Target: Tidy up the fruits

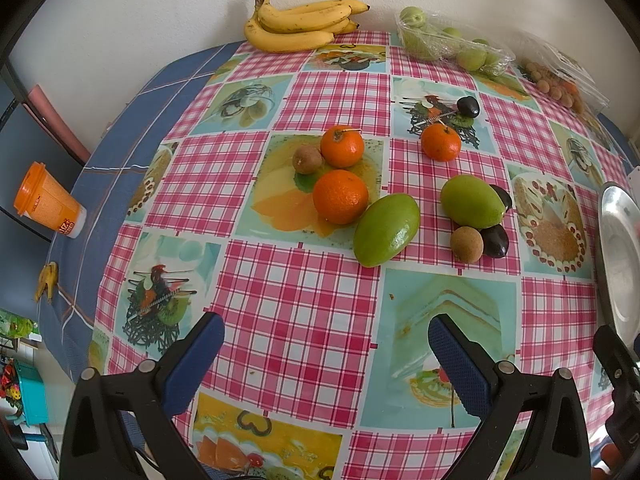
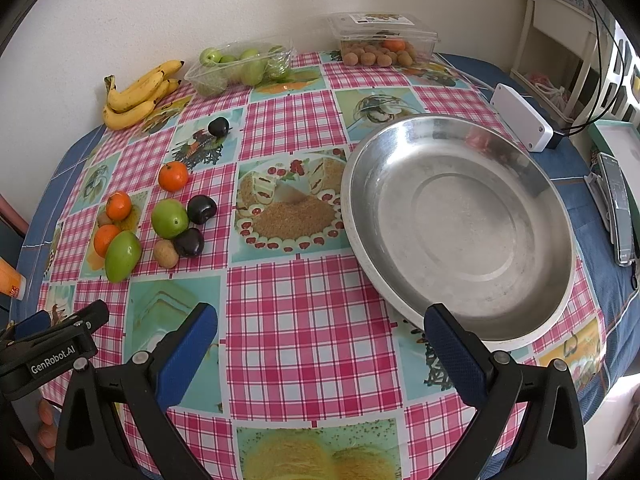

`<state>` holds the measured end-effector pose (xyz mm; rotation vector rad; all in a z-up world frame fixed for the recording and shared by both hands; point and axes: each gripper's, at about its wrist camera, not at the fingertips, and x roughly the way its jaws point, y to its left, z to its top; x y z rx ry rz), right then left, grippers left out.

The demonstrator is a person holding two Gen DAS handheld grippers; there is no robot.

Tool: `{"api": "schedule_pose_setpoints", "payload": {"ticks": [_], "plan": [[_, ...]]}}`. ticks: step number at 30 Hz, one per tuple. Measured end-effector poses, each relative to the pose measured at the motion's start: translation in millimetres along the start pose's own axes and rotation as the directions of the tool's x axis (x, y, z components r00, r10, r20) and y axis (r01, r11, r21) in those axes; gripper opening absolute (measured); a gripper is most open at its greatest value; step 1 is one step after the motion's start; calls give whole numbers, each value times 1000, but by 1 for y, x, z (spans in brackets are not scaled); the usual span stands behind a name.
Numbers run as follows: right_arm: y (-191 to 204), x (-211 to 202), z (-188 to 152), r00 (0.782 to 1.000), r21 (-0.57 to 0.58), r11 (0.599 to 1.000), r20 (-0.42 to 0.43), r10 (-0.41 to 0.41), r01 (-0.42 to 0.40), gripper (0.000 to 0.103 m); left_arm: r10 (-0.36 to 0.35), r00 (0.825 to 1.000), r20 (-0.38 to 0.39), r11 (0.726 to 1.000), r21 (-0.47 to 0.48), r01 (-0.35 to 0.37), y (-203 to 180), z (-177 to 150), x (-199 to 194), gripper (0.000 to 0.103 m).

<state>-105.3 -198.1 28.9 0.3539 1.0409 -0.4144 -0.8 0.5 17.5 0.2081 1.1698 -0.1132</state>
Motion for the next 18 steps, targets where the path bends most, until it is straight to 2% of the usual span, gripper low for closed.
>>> {"api": "schedule_pose_setpoints", "payload": {"ticks": [18], "plan": [[1,1,1,1000,-4,1000,-4,-2,2,103,-1,1000,-2,1000,-7,1,4,0,1,103]]}}
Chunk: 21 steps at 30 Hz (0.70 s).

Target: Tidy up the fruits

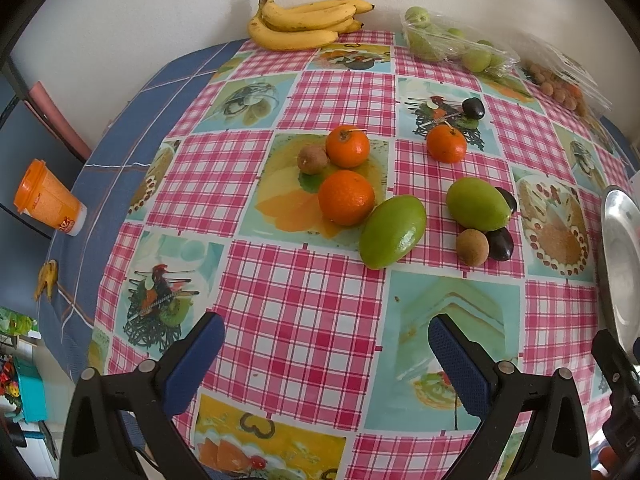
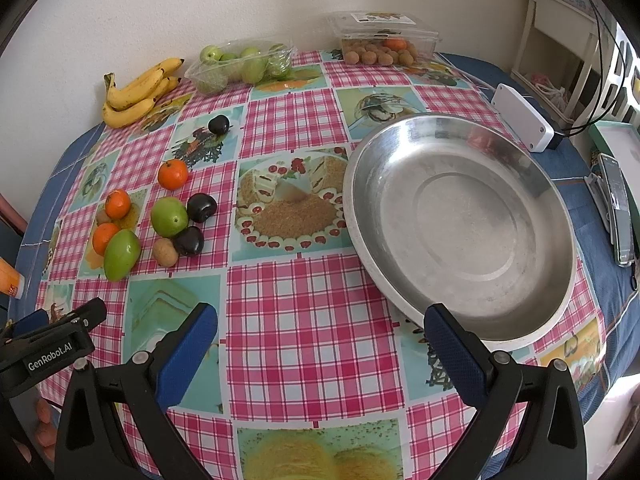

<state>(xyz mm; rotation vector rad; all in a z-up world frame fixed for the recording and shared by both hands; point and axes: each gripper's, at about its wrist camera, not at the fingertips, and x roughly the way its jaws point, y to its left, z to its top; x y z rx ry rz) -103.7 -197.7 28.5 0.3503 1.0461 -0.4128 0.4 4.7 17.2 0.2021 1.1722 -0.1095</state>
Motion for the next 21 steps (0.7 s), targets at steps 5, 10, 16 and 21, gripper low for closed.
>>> {"api": "schedule_pose_setpoints", "payload": {"ticks": [5,10,16,21], "plan": [[6,-1,-1,1000,-15,1000,6,-2,2,103,-45,998,37,998,-38,46,14,7,-1,103],[19,2,7,999,-51,998,29,46,-44,103,-105,991,79,991,-78,111,29,19,0,103],[47,6,13,988,-123,982,45,149,-143,103,-162,978,129,980,-95,175,40,31,3,103],[70,12,22,983,-166,971,44,180,-171,103,-223,967,125,967,-96,236,45,46,11,103]]}}
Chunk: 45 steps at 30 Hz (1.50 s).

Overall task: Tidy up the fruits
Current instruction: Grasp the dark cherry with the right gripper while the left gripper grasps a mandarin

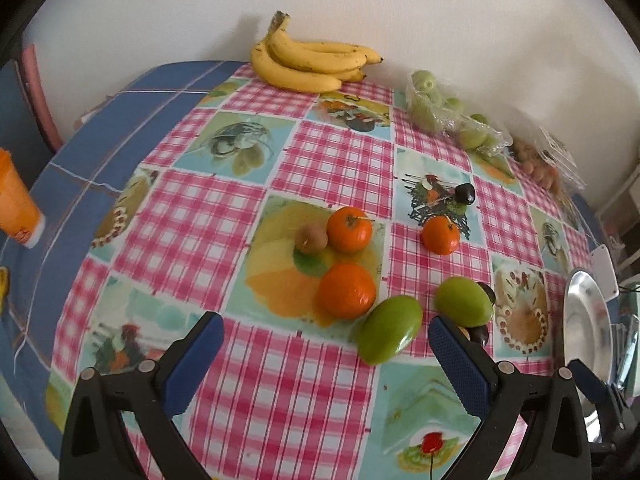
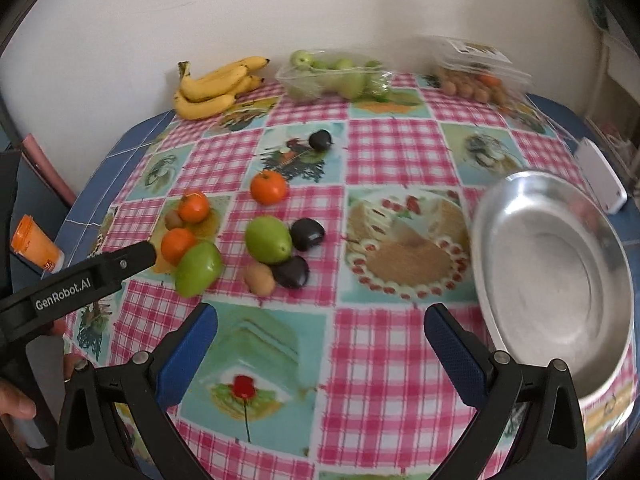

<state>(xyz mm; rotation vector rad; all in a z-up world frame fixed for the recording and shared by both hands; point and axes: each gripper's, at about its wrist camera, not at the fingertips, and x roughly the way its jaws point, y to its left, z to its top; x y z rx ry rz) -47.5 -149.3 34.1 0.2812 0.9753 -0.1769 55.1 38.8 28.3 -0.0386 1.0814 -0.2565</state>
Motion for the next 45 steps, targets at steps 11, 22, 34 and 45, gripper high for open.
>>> {"api": "schedule_pose_setpoints", "payload": {"ticks": [11,22,34,45], "plan": [[9,34,10,998,-43,999,-56,3,-5,103,-4,994,-112,997,-73,-4,3,13,24,100],[5,52,13,996,-45,999,-86,4,-8,57,-98,981,-165,989,-129,77,-5,19,55,76],[15,68,13,991,-65,996,-119,60,-68,33,-201,966,-165,952,-267,152,19,16,59,53],[13,67,15,989,-45,994,-113,93,-98,26,-208,967,-149,951,-262,164,15,16,55,39]]}}
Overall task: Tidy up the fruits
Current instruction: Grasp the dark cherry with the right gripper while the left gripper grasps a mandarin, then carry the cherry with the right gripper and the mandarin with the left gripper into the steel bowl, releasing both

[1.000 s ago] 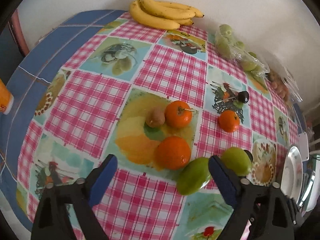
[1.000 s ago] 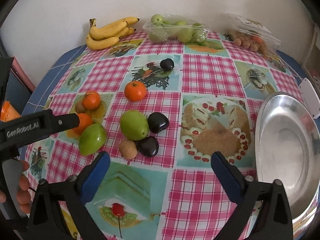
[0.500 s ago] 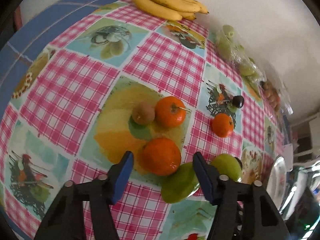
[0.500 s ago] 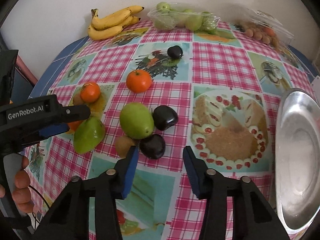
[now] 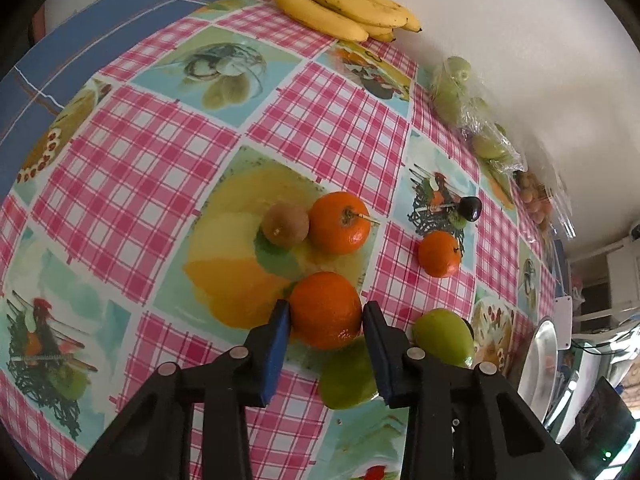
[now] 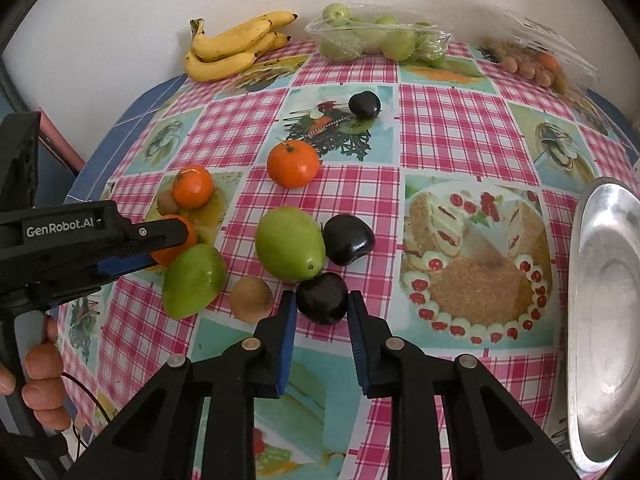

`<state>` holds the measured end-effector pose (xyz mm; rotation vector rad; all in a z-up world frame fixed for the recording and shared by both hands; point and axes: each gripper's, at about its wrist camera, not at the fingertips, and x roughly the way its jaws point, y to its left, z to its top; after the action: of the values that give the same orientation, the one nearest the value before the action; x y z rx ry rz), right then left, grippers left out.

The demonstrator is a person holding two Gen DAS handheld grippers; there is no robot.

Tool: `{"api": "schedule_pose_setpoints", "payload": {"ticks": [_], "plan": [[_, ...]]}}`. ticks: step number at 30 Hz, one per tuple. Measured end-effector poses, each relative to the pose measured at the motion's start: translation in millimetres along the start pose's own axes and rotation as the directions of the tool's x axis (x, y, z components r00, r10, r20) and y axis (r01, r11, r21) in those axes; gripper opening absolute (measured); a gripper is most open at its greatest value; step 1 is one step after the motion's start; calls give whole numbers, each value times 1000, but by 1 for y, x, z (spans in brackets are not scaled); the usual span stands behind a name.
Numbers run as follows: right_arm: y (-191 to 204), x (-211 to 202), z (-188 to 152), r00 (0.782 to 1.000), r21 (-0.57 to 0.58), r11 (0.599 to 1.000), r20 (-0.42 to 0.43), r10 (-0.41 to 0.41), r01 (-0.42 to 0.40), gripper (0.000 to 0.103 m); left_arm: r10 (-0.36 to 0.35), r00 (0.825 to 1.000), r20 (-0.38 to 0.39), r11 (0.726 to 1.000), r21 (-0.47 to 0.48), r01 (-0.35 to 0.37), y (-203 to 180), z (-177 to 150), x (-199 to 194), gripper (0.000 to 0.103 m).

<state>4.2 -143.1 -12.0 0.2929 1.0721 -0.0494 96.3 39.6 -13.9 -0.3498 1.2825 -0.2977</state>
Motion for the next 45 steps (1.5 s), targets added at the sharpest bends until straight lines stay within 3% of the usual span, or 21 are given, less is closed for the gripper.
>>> {"api": "schedule_pose_setpoints", "payload": {"ticks": [15,30,36,45], "plan": [[-1,-29,-2,999,11,999,43,-30,30,26,-24,998,61,998,64,20,-19,-5,-28,39],[-52,-62,-1,990,160,980,54,-130,120,27,-25,999,27,981,192,19,-70,-25,-26,39],[-78,-79,-2,980,213,962,65,-187,169,27,-18,1000,13,965,260,14,-101,-35,-22,39],[-113,-92,-8,965,289,928,43,-257,234,27,-22,999,-25,920,391,30,-162,-57,-6,39]]}}
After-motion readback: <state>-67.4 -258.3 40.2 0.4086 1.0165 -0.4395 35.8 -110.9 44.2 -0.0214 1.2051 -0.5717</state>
